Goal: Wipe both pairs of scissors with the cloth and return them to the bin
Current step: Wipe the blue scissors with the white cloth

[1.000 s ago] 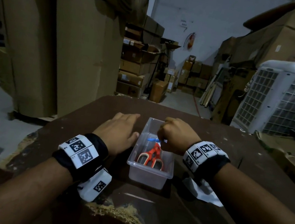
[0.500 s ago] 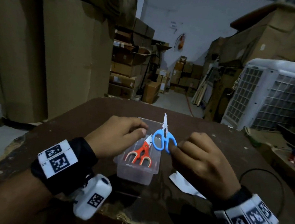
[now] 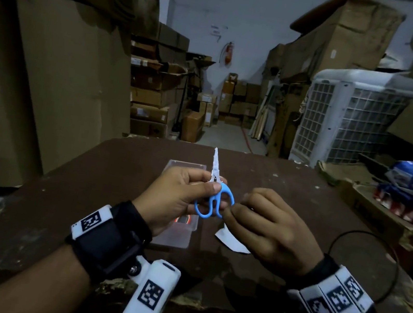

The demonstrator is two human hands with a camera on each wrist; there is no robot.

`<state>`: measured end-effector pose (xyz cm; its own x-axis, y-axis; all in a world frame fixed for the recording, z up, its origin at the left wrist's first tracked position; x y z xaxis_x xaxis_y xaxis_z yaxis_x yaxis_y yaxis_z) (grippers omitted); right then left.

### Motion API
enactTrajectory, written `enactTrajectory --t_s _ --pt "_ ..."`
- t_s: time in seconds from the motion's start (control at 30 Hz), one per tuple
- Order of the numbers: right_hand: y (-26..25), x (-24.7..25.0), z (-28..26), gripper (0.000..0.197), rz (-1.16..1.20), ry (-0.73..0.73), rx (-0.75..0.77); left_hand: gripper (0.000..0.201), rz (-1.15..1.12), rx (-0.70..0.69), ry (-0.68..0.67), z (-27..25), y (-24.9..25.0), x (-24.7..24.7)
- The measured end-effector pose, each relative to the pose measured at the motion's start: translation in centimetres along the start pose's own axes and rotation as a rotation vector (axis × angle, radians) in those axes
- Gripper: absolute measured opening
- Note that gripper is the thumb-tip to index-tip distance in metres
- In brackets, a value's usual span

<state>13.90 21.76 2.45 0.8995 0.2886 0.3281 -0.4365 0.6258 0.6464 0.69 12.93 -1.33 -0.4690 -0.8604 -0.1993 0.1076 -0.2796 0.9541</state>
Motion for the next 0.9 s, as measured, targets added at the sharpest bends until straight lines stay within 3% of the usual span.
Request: enactTrajectory --t_s 0.07,0.17,0.3,0.37,0.47,0.57,0.73,0.83,0.9 --pt "1.7 -0.4 -0.3 0.009 0.123 -0.024 -0.115 0.016 0.017 -0.012 0.025 0.6 0.1 0.5" --pt "6.6 -1.6 -1.6 0.032 0.441 -0.031 -0.492 0.015 0.072 -0.044 0.038 1.6 1.2 0.8" --pt "12.1 -7.9 -5.0 0.043 1.326 0.001 -1.239 0.015 0.221 -0.074 0.049 4.1 3.1 1.1" --pt "13.0 -10.5 -5.4 0.046 1.56 -0.085 -1.395 0.012 0.255 -0.08 0.05 5.6 4.0 1.0" --pt "14.4 -13.0 -5.7 0.046 1.565 -0.298 -1.422 0.008 0.267 -0.072 0.036 8.0 4.6 0.8" --pt "15.5 -15.1 -7.7 0.032 1.442 -0.538 -1.387 0.007 0.256 -0.052 0.026 10.0 4.2 0.9" --pt "17.1 -17.3 -11.9 0.04 0.532 -1.08 -0.885 0.013 0.211 -0.044 0.02 11.1 2.1 1.0" --pt "15.4 -18.3 -14.6 0.04 0.431 -1.243 -0.809 0.025 0.172 -0.075 0.02 11.1 0.8 1.0" --pt "14.8 -18.8 -15.8 0.038 0.442 -1.267 -0.805 0.026 0.164 -0.103 0.033 11.0 0.0 1.2"
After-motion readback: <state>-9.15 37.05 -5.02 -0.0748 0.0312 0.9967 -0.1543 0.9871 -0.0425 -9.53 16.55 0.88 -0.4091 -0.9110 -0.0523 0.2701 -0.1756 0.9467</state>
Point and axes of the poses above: each hand's wrist, its own z-axis towards the middle knuckle, its own x-axis out of the back of the hand, y = z × x, the point moved 10 cm from there along z, towards the middle knuckle, and after that the axes turned 8 degrees about -z, right-handed, at the moved point
